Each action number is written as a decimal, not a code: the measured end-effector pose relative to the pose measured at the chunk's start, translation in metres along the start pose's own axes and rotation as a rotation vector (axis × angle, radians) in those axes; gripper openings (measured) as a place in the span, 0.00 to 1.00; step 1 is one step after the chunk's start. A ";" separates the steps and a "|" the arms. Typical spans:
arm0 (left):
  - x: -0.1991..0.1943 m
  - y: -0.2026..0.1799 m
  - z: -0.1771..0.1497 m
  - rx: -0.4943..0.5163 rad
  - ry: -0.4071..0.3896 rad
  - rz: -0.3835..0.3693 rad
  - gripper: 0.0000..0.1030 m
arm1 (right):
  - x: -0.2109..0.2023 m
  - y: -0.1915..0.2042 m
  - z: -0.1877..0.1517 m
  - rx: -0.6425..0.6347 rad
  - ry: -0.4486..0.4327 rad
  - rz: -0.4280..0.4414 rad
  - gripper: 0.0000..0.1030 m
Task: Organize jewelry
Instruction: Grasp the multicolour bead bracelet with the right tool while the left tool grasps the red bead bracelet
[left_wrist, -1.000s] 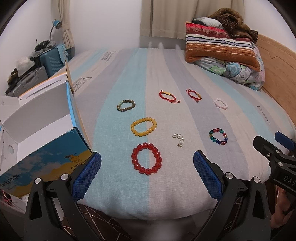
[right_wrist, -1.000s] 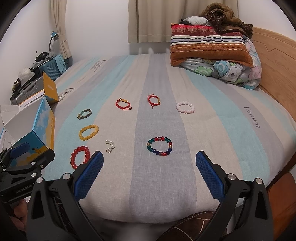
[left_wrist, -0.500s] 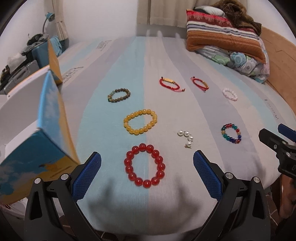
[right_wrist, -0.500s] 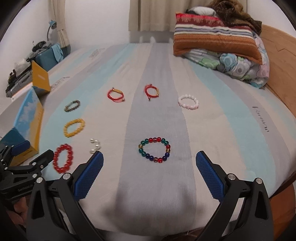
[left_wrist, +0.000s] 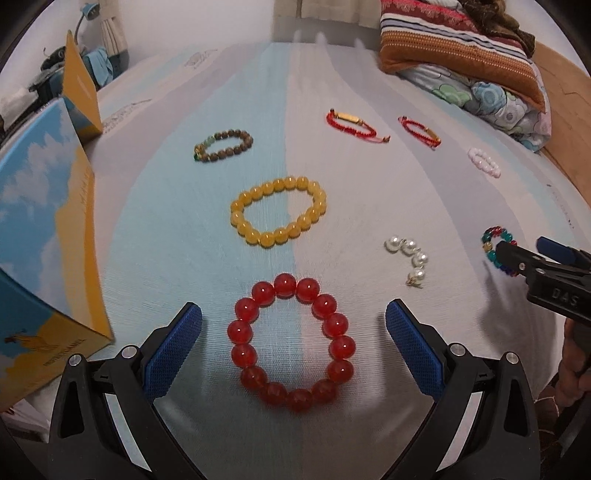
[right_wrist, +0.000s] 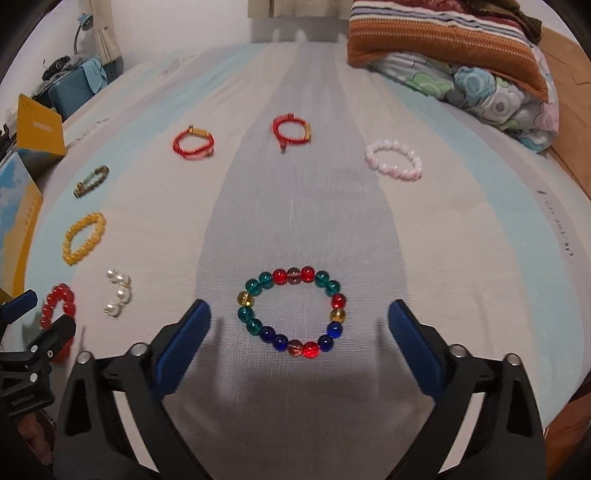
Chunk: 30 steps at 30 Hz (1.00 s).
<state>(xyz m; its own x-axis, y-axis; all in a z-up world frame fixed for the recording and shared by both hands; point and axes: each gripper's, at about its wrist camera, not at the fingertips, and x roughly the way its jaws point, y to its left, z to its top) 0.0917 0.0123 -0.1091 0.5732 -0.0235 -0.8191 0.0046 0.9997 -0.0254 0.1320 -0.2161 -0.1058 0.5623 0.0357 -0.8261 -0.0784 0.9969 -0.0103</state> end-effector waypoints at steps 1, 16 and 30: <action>0.003 0.000 -0.001 0.002 0.004 0.006 0.92 | 0.005 0.000 -0.001 0.000 0.008 0.002 0.86; 0.008 0.000 -0.008 0.018 -0.009 0.003 0.63 | 0.016 0.000 -0.010 -0.021 -0.014 0.046 0.52; 0.000 0.012 -0.007 -0.035 -0.002 -0.032 0.25 | 0.013 0.001 -0.012 -0.020 -0.038 0.012 0.22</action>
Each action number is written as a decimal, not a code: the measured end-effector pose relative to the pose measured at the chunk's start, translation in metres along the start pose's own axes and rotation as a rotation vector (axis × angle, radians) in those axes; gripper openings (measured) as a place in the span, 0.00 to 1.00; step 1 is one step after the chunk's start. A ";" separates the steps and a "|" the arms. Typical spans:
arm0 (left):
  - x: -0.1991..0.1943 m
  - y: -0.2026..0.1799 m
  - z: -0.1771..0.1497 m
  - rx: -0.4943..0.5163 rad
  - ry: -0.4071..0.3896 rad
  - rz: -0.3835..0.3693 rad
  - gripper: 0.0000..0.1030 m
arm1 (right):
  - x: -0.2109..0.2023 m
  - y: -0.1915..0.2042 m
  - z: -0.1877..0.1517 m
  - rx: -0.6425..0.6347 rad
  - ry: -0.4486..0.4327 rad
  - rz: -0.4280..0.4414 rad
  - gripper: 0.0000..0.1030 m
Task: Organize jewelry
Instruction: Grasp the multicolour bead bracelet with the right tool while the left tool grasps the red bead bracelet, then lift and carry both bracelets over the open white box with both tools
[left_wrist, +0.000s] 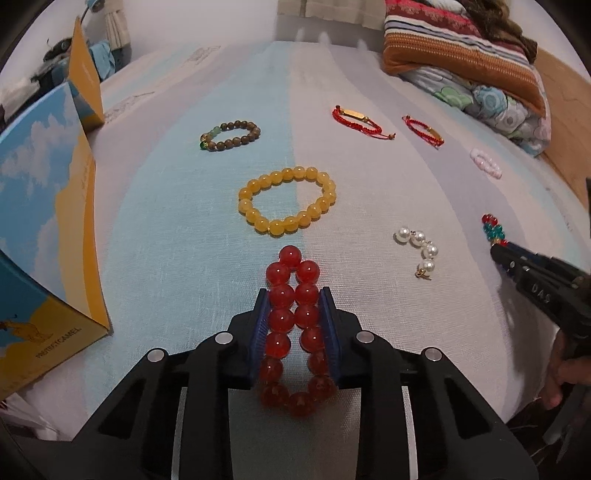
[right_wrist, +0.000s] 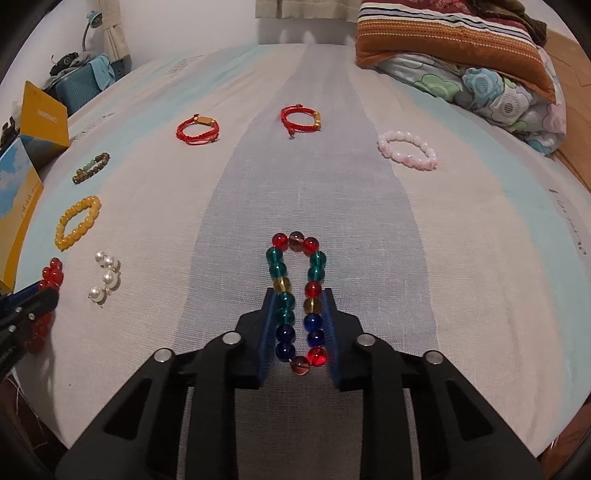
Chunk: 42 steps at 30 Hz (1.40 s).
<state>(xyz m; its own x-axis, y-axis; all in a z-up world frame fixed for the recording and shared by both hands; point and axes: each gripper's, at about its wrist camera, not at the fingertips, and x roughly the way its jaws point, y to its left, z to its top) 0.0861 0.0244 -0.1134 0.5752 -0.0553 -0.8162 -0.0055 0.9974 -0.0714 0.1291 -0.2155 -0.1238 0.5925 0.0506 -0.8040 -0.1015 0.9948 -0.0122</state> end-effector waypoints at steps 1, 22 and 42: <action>0.000 0.001 0.000 -0.005 0.002 -0.007 0.25 | 0.000 0.000 0.000 0.006 -0.002 0.001 0.22; -0.022 0.009 0.006 -0.016 0.021 -0.017 0.12 | -0.019 -0.017 0.005 0.071 -0.008 0.045 0.09; -0.062 0.003 0.013 0.014 -0.010 -0.017 0.12 | -0.066 -0.018 0.011 0.103 -0.032 0.042 0.09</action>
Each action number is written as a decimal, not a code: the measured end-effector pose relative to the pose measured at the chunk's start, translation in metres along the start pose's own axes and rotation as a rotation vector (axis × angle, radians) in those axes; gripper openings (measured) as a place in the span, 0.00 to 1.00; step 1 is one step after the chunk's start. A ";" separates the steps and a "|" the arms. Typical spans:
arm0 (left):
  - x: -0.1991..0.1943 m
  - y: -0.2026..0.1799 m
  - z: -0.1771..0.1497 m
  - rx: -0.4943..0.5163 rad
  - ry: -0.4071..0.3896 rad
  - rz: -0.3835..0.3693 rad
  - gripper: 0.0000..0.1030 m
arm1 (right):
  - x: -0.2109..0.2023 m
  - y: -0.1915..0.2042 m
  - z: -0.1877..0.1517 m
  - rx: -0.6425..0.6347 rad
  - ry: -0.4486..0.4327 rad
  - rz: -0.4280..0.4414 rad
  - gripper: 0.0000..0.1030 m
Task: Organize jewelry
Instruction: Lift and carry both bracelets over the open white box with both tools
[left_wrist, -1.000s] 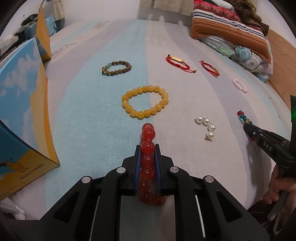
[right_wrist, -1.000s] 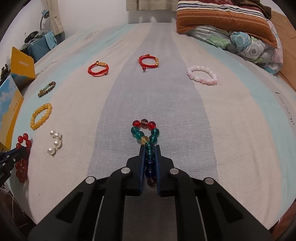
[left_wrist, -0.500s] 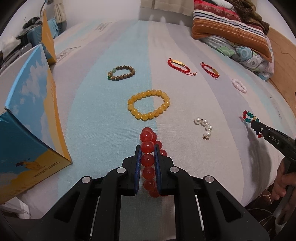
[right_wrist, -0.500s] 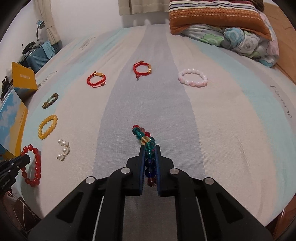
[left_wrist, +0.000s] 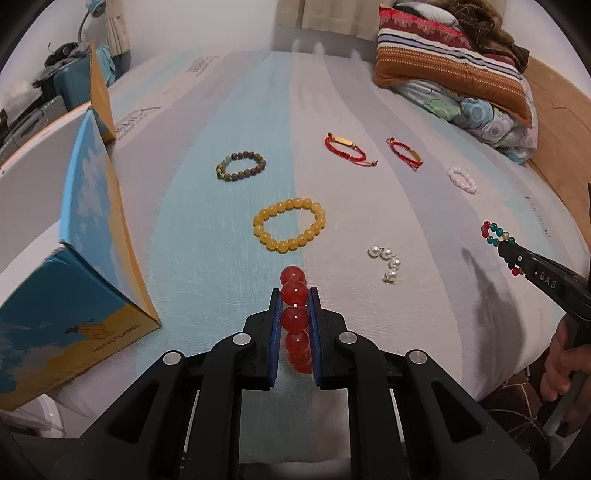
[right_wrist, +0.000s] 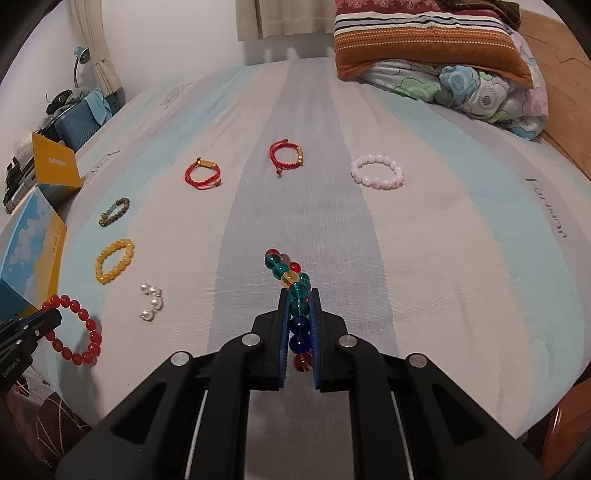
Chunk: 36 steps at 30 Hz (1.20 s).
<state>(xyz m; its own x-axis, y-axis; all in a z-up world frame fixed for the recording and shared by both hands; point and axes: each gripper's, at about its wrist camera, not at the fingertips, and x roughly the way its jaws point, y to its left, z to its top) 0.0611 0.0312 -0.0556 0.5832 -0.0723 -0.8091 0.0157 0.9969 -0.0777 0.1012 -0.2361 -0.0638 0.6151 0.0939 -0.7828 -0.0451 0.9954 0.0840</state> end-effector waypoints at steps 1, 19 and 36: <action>-0.002 0.000 0.000 0.002 0.000 0.002 0.12 | -0.003 0.001 0.000 -0.004 -0.001 -0.004 0.09; -0.061 0.017 0.028 -0.013 -0.051 -0.012 0.12 | -0.066 0.023 0.011 -0.008 -0.010 -0.004 0.09; -0.101 0.061 0.064 -0.064 -0.112 0.007 0.12 | -0.082 0.084 0.048 -0.076 -0.046 0.029 0.09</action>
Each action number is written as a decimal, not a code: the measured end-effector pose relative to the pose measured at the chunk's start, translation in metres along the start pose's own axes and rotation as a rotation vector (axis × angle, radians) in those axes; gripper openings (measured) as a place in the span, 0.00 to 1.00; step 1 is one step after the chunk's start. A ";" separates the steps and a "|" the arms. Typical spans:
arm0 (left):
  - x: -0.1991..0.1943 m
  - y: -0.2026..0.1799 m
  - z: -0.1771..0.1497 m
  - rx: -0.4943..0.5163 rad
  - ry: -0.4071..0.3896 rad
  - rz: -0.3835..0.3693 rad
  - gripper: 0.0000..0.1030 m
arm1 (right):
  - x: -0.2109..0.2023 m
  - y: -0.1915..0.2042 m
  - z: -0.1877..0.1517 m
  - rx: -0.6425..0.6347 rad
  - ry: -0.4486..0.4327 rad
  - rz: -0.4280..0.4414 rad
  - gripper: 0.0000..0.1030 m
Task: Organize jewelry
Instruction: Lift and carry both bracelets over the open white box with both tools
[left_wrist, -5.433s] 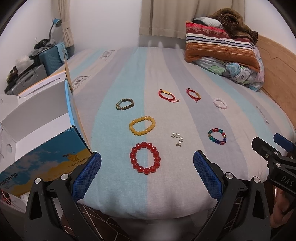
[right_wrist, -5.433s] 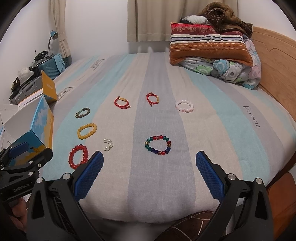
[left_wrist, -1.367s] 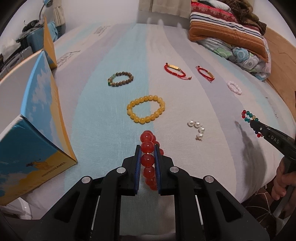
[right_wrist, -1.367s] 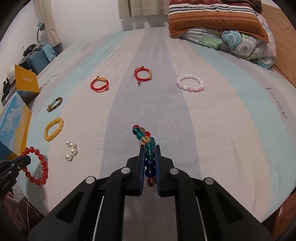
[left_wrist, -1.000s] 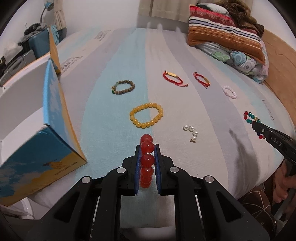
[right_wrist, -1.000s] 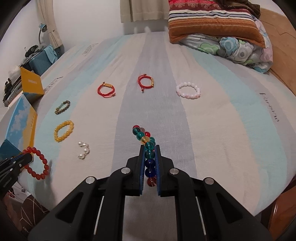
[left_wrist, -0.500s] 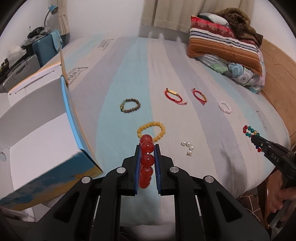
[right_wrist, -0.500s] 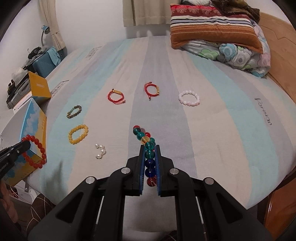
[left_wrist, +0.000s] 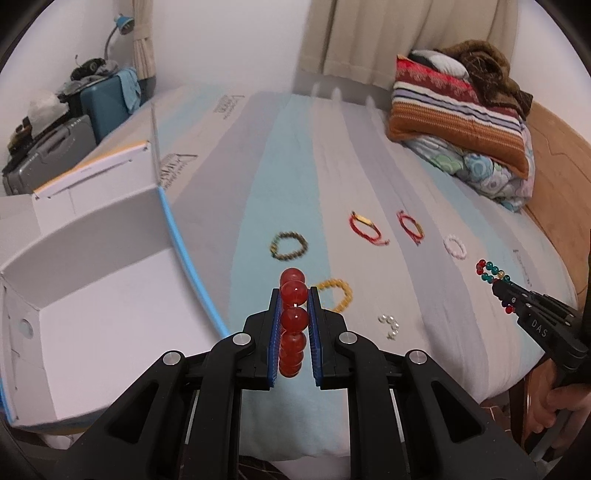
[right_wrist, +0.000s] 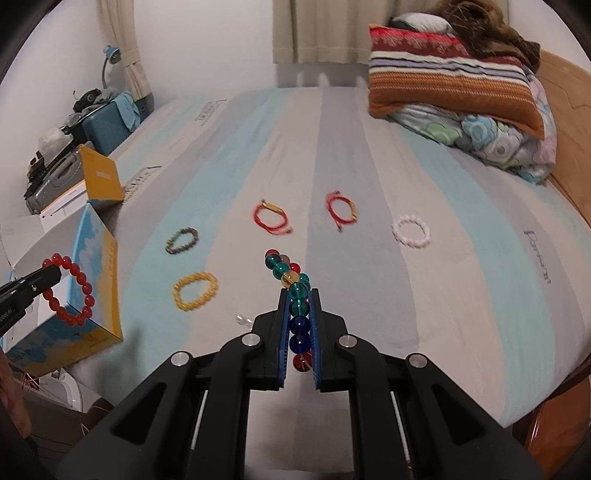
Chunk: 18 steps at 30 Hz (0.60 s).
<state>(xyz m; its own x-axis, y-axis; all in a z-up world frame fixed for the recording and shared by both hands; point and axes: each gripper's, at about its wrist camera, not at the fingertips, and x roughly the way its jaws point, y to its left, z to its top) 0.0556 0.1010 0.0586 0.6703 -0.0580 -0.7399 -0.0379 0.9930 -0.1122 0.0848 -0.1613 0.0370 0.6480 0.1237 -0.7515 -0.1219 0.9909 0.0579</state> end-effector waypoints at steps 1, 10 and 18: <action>-0.002 0.003 0.001 -0.003 -0.002 0.005 0.12 | 0.000 0.005 0.004 -0.005 -0.003 0.004 0.09; -0.019 0.043 0.012 -0.049 -0.023 0.058 0.12 | -0.001 0.052 0.028 -0.061 -0.028 0.051 0.09; -0.045 0.095 0.014 -0.113 -0.056 0.121 0.12 | 0.001 0.113 0.050 -0.129 -0.045 0.117 0.09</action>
<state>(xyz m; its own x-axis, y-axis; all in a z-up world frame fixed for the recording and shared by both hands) 0.0320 0.1996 0.0910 0.6955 0.0705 -0.7150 -0.2017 0.9743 -0.1002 0.1098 -0.0467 0.0757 0.6566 0.2432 -0.7139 -0.2925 0.9546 0.0562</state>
